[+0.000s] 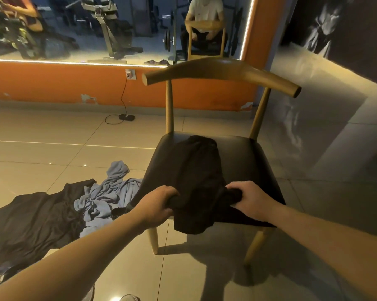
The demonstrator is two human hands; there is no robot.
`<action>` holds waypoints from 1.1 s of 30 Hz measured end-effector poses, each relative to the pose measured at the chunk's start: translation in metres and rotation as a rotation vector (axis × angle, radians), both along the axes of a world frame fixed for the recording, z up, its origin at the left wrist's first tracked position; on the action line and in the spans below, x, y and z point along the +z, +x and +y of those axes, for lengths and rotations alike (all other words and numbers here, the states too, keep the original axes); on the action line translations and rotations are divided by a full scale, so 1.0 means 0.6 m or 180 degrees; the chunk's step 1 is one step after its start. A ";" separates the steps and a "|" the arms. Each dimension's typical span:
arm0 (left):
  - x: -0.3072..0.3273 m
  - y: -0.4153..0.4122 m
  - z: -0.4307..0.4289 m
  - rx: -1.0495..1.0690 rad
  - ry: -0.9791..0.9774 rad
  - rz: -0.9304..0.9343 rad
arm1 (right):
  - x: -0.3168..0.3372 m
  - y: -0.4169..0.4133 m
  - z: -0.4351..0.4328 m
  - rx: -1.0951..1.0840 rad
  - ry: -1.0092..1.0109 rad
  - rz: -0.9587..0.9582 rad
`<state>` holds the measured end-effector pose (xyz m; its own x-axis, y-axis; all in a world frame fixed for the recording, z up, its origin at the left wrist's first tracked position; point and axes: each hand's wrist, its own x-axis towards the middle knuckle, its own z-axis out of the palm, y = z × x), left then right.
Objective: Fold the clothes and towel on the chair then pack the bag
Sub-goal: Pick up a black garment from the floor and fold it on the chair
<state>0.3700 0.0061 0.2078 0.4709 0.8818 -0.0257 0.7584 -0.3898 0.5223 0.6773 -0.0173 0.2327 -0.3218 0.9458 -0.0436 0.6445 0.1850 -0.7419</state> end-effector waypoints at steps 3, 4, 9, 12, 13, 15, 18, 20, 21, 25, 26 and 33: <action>0.053 0.006 0.041 0.0278 -0.0698 -0.0474 | 0.053 -0.002 0.058 -0.0336 -0.0308 0.0459; 0.067 0.007 0.062 0.0351 -0.0824 -0.0647 | 0.064 -0.003 0.079 -0.0473 -0.0449 0.0661; 0.108 0.019 0.178 0.0660 -0.1261 -0.1042 | 0.073 -0.006 0.197 -0.1121 -0.1099 0.1616; 0.110 0.029 0.237 0.0839 -0.1491 -0.1094 | 0.070 0.001 0.258 -0.1232 -0.1410 0.1851; 0.109 0.033 0.255 0.0902 -0.1584 -0.1151 | 0.067 0.003 0.277 -0.1258 -0.1486 0.1927; 0.105 0.039 0.286 0.1029 -0.1699 -0.1229 | 0.056 0.007 0.313 -0.1368 -0.1629 0.2074; 0.093 0.044 0.331 0.1194 -0.1769 -0.1243 | 0.040 0.002 0.351 -0.1518 -0.1822 0.2213; 0.080 0.043 0.358 0.1260 -0.1724 -0.1157 | 0.024 -0.003 0.369 -0.1653 -0.1885 0.2308; 0.073 0.042 0.370 0.1296 -0.1666 -0.1088 | 0.015 -0.004 0.378 -0.1741 -0.1893 0.2372; 0.049 0.039 0.403 0.1375 -0.0888 -0.0649 | -0.002 -0.017 0.388 -0.2010 -0.1588 0.2039; 0.045 0.040 0.407 0.1417 -0.0655 -0.0573 | -0.003 -0.021 0.385 -0.2071 -0.1356 0.1672; 0.046 0.058 0.368 0.1469 0.1196 -0.0256 | -0.025 -0.045 0.377 -0.2154 -0.0050 -0.0665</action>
<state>0.4046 0.2268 0.2352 0.0246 0.9374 0.3473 0.8571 -0.1986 0.4753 0.6503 0.2089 0.2176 0.3531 0.9339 -0.0555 0.7434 -0.3161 -0.5895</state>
